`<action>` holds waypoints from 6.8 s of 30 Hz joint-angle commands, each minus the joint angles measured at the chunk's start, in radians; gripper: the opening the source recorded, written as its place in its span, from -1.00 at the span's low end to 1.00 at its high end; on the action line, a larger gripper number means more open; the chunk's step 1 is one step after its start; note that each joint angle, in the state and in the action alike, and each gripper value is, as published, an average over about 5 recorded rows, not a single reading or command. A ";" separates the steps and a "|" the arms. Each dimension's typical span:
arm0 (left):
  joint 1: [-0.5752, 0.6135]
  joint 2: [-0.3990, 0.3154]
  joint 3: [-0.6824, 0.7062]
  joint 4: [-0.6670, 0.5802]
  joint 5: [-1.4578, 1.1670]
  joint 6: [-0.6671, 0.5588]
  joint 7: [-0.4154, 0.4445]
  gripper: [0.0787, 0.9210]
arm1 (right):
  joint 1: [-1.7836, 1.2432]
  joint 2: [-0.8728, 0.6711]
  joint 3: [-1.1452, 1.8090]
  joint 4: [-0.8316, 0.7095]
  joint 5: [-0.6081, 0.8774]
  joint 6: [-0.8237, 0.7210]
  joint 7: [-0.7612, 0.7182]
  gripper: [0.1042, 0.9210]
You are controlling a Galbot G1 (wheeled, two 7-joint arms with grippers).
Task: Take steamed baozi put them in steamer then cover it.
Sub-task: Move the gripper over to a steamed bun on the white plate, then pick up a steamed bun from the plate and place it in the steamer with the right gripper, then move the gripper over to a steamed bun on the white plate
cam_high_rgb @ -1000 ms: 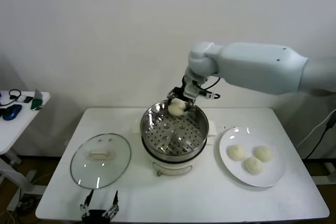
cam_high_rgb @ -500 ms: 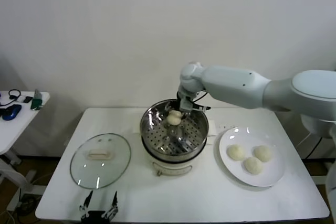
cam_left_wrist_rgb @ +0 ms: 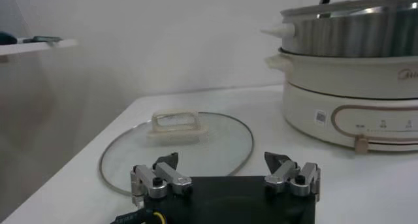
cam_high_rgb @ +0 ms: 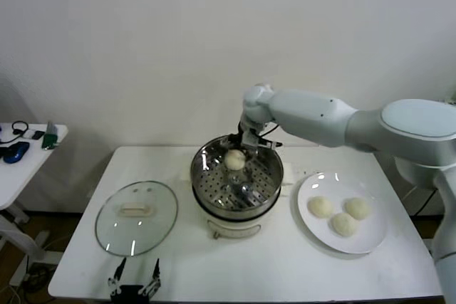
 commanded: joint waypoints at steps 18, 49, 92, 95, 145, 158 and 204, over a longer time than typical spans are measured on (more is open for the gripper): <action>-0.011 0.001 0.018 -0.004 0.010 0.001 0.005 0.77 | 0.208 -0.695 -0.395 0.622 0.577 -0.949 0.040 0.61; -0.007 -0.002 0.004 0.011 0.013 -0.007 0.001 0.77 | -0.351 -0.519 0.054 0.232 0.322 -0.936 0.106 0.57; -0.033 0.002 0.014 0.013 0.021 -0.003 0.006 0.77 | 0.416 -0.125 -0.048 0.553 0.948 -1.045 0.067 0.10; -0.033 0.002 0.012 0.008 0.020 -0.003 0.007 0.77 | 0.312 -0.046 -0.048 0.530 0.926 -1.063 0.106 0.10; -0.029 -0.003 0.023 -0.004 0.037 -0.001 0.009 0.77 | 0.408 -0.345 -0.274 0.516 0.786 -0.882 -0.086 0.76; -0.026 -0.006 0.038 0.000 0.050 -0.003 0.009 0.77 | 0.303 -0.772 -0.444 0.649 0.430 -0.828 -0.041 0.76; -0.015 -0.018 0.029 0.000 0.063 -0.002 0.005 0.77 | -0.400 -0.699 0.148 0.316 0.216 -0.847 0.002 0.46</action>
